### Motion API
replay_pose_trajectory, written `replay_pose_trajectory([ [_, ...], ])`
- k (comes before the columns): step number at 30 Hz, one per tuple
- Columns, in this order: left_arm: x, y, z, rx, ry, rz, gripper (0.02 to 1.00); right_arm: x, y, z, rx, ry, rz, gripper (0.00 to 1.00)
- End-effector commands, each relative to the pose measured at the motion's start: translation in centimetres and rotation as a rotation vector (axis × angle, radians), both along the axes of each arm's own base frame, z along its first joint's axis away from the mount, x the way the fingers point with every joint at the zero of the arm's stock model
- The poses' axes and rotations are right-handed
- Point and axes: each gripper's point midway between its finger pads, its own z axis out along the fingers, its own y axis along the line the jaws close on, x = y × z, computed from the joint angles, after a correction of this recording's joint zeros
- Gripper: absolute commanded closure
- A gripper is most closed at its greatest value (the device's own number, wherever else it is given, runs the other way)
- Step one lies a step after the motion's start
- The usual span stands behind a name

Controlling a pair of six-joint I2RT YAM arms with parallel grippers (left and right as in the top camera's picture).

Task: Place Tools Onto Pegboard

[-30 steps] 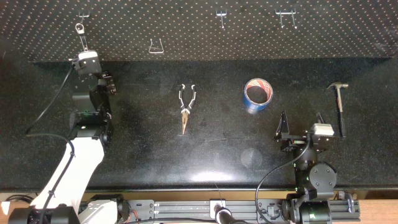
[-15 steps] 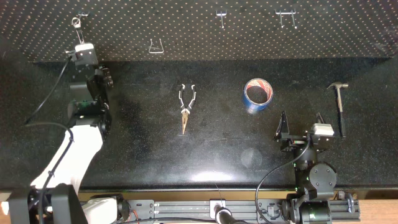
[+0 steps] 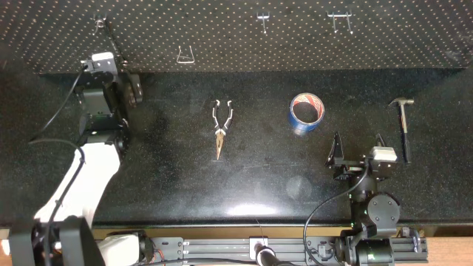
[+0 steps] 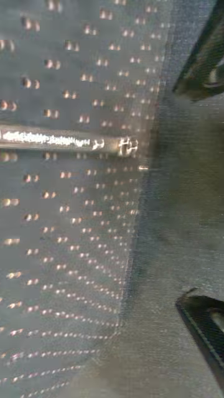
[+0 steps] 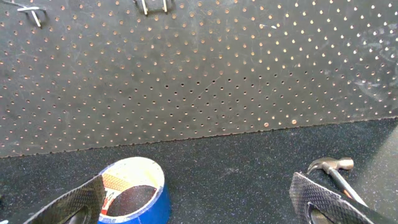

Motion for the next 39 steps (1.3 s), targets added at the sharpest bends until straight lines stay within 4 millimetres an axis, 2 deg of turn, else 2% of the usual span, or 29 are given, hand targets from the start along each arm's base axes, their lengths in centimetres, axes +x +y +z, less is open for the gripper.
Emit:
replay_pose_trajectory([
  [1, -5.5, -5.6, 3.0, -0.284, 0.194, -0.16, 0.023, 0.0, 0.0, -0.2, -0.007, 0.001, -0.001, 0.025],
  [3, -7.4, -7.3, 4.7, -0.446, 0.257, -0.048, 0.023, 0.0, 0.0, -0.2, -0.007, 0.001, 0.0, 0.029],
  [4, -9.0, -10.1, 6.7, -0.476, 0.359, -0.074, 0.023, 0.0, 0.0, -0.2, -0.007, 0.001, -0.001, 0.027],
  [5, -9.5, -13.4, 7.8, -0.484, 0.443, -0.123, 0.023, 0.0, 0.0, -0.2, -0.007, 0.001, 0.0, 0.027],
  [6, -9.2, -16.8, 7.9, -0.483, 0.508, -0.169, 0.025, 0.0, 0.0, -0.2, -0.008, 0.001, -0.001, 0.027],
  [9, -7.7, -24.0, 5.0, -0.532, 0.648, -0.189, 0.025, 0.0, 0.0, -0.2, -0.008, 0.001, -0.001, 0.029],
  [10, -7.6, -27.1, 3.4, -0.585, 0.763, -0.226, 0.025, 0.0, 0.0, -0.2, -0.008, 0.001, -0.001, 0.029],
  [11, -7.7, -28.2, 2.6, -0.606, 0.841, -0.229, 0.023, 0.0, 0.0, -0.2, -0.008, 0.001, 0.0, 0.027],
  [13, -7.6, -28.5, 0.4, -0.575, 1.001, -0.132, 0.025, 0.0, 0.0, -0.2, -0.008, 0.001, 0.0, 0.027],
  [16, -6.7, -28.0, -2.7, -0.536, 1.032, 0.024, 0.025, 0.0, 0.0, -0.2, -0.008, 0.001, -0.001, 0.025],
  [20, -6.2, -26.6, -6.4, -0.425, 1.05, 0.106, 0.025, 0.0, 0.0, -0.2, -0.008, 0.001, 0.0, 0.027],
  [21, -5.7, -26.5, -6.8, -0.415, 1.031, 0.087, 0.025, 0.0, 0.0, -0.2, -0.008, 0.001, 0.0, 0.025],
  [23, -4.1, -27.5, -7.3, -0.39, 0.987, -0.057, 0.023, 0.0, 0.0, -0.2, -0.008, 0.001, -0.001, 0.027],
  [25, -3.5, -28.0, -8.1, -0.347, 0.948, -0.1, 0.025, 0.0, 0.0, -0.2, -0.008, 0.001, 0.0, 0.025],
  [30, -4.6, -27.3, -8.3, -0.284, 1.012, -0.168, 0.025, 0.0, 0.0, -0.2, -0.008, 0.001, 0.0, 0.027],
  [35, -5.0, -26.5, -8.7, -0.316, 1.006, -0.085, 0.025, 0.0, 0.0, -0.2, -0.008, 0.001, 0.0, 0.027],
  [39, -4.6, -27.2, -9.6, -0.36, 0.984, -0.096, 0.025, 0.0, 0.0, -0.2, -0.008, 0.001, -0.001, 0.027],
])
